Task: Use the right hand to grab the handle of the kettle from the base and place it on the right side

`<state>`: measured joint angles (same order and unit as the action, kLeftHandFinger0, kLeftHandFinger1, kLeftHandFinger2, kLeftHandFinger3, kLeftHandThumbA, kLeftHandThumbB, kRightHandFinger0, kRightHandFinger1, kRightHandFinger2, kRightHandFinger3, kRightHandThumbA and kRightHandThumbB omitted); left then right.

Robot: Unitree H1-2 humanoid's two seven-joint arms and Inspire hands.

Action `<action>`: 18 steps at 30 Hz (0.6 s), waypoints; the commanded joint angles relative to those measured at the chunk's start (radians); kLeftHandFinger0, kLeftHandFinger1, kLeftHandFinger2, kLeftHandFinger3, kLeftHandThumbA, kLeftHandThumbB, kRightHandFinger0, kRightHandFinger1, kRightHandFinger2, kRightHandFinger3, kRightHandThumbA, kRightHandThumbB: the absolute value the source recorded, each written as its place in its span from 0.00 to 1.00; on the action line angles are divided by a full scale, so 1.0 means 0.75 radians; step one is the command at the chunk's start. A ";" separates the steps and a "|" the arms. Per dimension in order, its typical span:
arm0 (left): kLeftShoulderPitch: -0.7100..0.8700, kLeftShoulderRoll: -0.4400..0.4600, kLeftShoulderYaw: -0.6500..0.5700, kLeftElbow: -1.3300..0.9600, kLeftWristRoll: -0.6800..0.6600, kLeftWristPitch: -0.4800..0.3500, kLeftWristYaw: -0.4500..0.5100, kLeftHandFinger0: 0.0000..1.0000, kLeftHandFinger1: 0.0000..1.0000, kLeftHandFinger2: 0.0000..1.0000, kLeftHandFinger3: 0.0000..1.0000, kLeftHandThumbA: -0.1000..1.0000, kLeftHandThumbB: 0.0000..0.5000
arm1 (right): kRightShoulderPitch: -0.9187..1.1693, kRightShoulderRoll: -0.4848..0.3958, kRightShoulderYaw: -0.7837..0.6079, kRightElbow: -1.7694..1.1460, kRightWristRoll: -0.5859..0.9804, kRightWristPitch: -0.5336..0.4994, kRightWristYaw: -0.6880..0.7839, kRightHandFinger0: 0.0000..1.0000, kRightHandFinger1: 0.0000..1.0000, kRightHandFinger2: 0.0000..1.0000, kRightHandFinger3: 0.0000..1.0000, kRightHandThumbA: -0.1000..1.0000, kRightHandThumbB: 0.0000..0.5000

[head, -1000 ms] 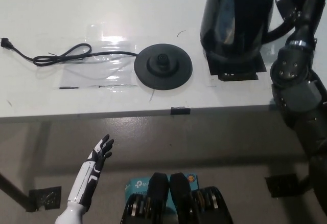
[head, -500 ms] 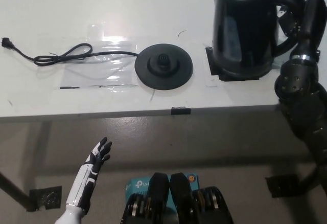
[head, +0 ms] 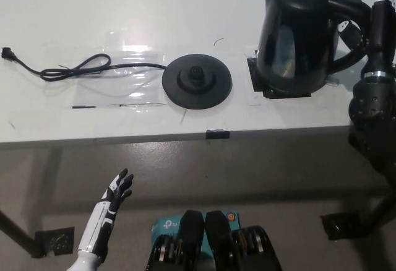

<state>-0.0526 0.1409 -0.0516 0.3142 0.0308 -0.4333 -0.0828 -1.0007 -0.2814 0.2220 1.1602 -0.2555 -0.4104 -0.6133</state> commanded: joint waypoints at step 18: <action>-0.029 0.021 0.028 -0.049 -0.013 -0.048 -0.001 1.00 1.00 1.00 1.00 1.00 1.00 | 0.194 -0.063 -0.077 -0.340 0.206 -0.040 0.674 1.00 1.00 1.00 1.00 0.86 0.99</action>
<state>-0.0554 0.1413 -0.0468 0.3142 0.0266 -0.4332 -0.0837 -0.8689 -0.2941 0.1808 1.0090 -0.1665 -0.4287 -0.2988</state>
